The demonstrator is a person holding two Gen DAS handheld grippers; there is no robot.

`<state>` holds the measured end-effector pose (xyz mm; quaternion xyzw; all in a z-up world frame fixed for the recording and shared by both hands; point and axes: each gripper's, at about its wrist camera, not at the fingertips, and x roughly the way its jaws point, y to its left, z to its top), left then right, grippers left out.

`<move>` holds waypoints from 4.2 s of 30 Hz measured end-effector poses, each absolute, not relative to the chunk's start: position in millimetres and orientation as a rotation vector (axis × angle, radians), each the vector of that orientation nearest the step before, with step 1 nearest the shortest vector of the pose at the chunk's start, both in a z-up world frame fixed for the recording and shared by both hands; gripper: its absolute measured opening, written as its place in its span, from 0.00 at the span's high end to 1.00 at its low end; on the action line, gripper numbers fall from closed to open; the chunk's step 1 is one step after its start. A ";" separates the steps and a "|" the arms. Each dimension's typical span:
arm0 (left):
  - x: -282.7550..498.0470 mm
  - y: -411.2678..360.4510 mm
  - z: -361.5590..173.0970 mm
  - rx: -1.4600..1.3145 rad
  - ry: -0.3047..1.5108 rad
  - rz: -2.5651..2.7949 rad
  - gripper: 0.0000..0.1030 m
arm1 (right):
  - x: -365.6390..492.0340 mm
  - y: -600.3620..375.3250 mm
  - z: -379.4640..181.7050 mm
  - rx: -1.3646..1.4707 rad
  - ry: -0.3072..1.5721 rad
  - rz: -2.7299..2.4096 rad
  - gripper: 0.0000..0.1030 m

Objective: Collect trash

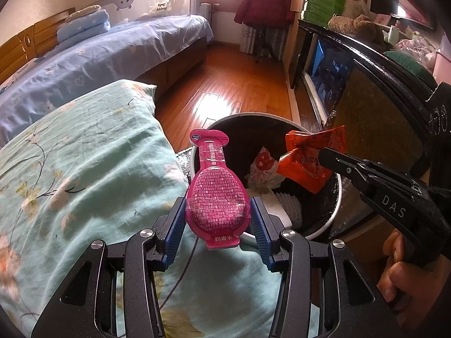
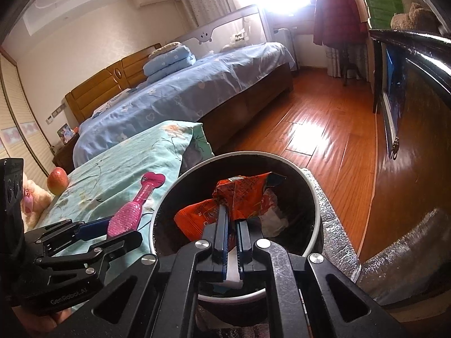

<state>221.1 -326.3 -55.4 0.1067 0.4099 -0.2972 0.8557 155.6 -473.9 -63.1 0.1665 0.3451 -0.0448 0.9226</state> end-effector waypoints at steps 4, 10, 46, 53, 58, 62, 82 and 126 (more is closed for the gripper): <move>221.7 -329.2 -55.7 0.228 0.863 -0.626 0.57 | 156.7 -475.7 -63.8 0.340 0.712 -0.095 0.96; 222.2 -334.0 -56.6 0.236 0.864 -0.629 0.56 | 156.4 -478.6 -63.2 0.338 0.711 -0.100 0.96; 229.7 -349.7 -58.3 0.249 0.884 -0.647 0.56 | 164.4 -488.1 -64.9 0.345 0.727 -0.095 0.96; 230.2 -351.1 -58.5 0.248 0.887 -0.647 0.56 | 165.4 -489.0 -65.7 0.346 0.732 -0.095 0.96; 230.8 -351.5 -58.7 0.247 0.888 -0.649 0.56 | 166.8 -489.8 -66.1 0.344 0.735 -0.097 0.96; 232.4 -351.6 -59.2 0.254 0.898 -0.651 0.53 | 169.3 -490.6 -67.2 0.343 0.743 -0.104 0.91; 176.8 -226.5 -26.1 0.003 0.772 -0.514 0.33 | 125.8 -430.0 -33.6 0.366 0.634 -0.069 0.22; 56.7 -105.8 11.6 0.033 0.328 -0.116 0.00 | 37.7 -314.7 5.2 0.102 0.347 -0.086 0.00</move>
